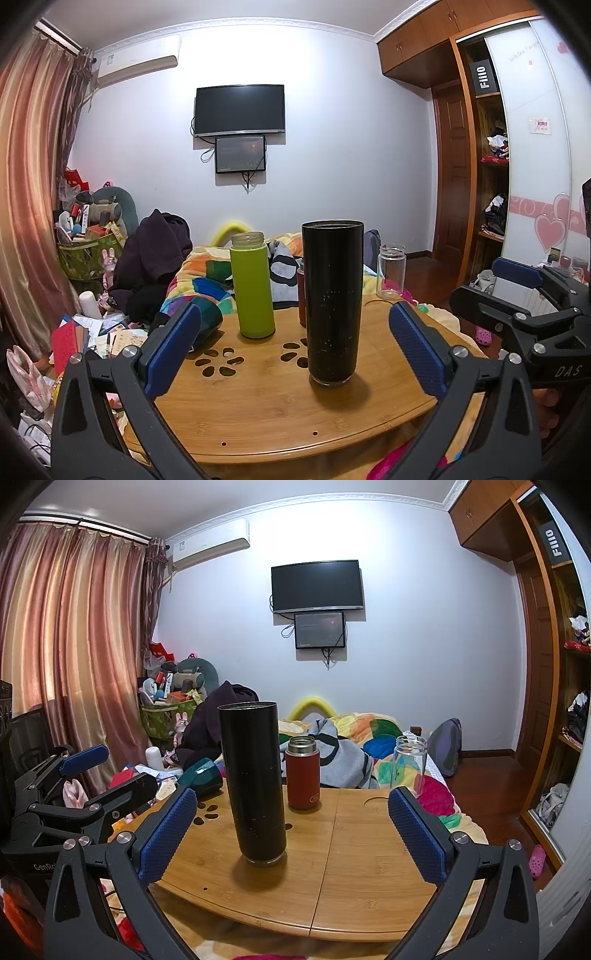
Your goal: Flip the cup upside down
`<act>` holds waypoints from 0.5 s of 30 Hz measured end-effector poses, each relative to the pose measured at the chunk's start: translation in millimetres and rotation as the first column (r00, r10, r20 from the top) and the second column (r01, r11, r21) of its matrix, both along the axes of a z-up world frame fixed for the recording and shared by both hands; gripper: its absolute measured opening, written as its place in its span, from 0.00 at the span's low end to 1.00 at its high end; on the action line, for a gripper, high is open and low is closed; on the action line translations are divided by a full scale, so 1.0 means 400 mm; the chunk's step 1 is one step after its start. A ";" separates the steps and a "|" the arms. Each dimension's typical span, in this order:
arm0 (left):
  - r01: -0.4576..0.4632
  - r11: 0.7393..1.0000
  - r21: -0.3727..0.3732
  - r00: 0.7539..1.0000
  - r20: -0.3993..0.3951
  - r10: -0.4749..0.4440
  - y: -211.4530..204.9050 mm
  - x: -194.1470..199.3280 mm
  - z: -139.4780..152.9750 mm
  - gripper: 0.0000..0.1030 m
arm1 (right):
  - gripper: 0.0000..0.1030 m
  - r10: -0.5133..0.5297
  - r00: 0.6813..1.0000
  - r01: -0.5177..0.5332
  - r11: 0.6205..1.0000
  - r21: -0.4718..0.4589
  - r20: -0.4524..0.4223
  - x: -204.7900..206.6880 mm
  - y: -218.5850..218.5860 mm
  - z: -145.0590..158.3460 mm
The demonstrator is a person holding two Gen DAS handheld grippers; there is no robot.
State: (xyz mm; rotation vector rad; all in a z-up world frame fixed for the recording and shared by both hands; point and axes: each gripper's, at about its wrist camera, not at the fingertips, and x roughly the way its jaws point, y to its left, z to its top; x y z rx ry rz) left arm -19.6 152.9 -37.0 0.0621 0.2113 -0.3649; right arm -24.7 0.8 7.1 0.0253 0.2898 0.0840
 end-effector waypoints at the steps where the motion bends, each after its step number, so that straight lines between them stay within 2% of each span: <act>1: 0.000 1.000 0.000 1.000 0.001 0.000 0.000 0.000 0.000 1.00 | 1.00 0.000 1.000 0.000 1.000 0.000 0.001 0.000 0.001 0.000; 15: -0.004 1.000 -0.006 1.000 0.009 0.004 0.005 -0.006 0.009 1.00 | 1.00 0.003 1.000 -0.003 1.000 0.001 0.006 0.000 0.002 0.003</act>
